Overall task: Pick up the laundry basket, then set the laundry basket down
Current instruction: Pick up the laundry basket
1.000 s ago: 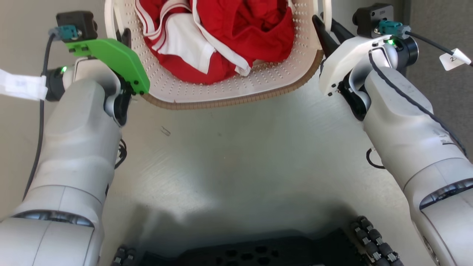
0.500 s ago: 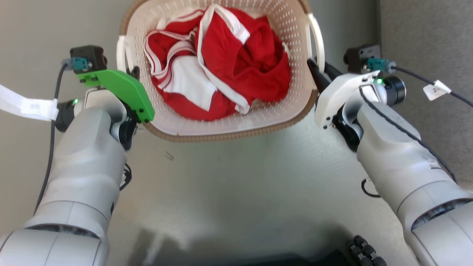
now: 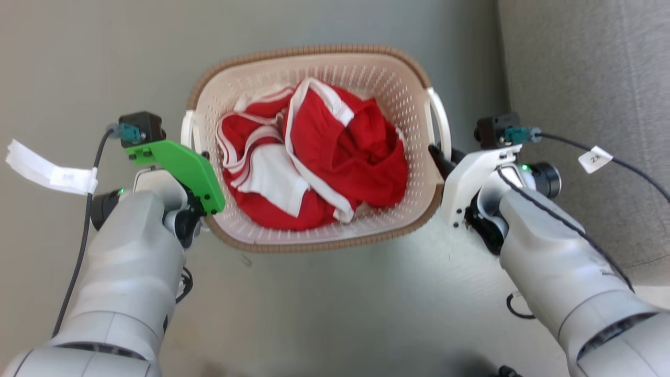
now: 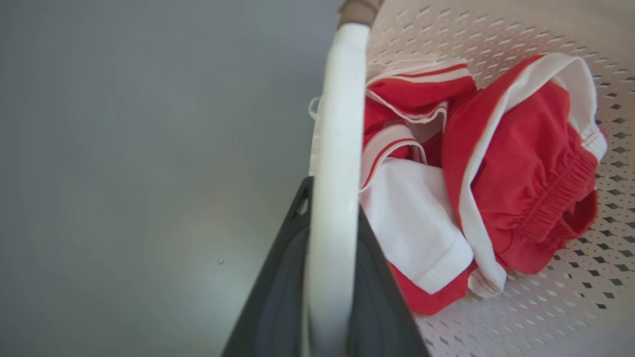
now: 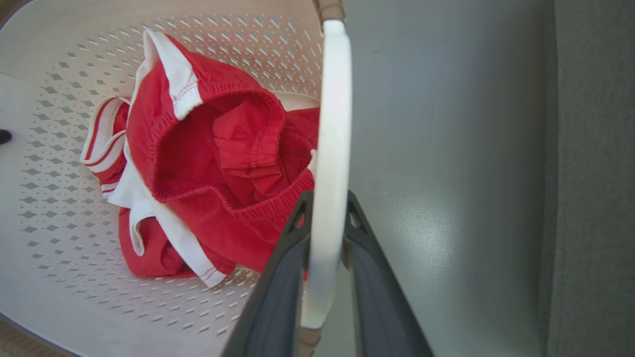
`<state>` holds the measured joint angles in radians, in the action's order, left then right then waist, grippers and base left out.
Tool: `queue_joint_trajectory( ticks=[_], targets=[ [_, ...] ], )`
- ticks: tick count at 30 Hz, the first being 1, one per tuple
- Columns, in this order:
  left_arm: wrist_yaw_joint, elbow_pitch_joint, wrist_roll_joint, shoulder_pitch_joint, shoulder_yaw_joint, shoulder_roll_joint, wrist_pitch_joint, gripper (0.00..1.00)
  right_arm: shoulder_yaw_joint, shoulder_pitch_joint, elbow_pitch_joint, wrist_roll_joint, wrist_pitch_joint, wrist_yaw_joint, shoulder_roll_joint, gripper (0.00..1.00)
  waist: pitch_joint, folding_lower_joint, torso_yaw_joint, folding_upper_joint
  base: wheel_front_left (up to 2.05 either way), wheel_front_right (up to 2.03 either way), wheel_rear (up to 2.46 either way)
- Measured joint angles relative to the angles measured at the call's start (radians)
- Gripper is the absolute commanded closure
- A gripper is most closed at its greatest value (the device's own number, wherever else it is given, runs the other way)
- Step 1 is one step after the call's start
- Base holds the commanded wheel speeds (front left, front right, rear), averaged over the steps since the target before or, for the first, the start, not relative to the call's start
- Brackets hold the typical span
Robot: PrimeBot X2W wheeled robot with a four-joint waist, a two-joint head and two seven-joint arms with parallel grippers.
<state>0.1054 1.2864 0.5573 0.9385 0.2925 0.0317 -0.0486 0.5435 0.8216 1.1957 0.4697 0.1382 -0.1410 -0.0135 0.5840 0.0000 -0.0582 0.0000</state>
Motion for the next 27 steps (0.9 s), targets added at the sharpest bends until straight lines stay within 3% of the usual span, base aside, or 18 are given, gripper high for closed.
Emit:
queue_joint_trajectory(
  ticks=[27],
  targets=[
    [0.009, 0.019, 0.065, -0.186, -0.021, -0.009, -0.144, 1.00, 0.126, -0.150, -0.051, 0.165, -0.220, 0.000, -0.010, 1.00, -0.295, 0.0000, -0.028, 0.0000, 0.00, 0.00, 0.00]
  ],
)
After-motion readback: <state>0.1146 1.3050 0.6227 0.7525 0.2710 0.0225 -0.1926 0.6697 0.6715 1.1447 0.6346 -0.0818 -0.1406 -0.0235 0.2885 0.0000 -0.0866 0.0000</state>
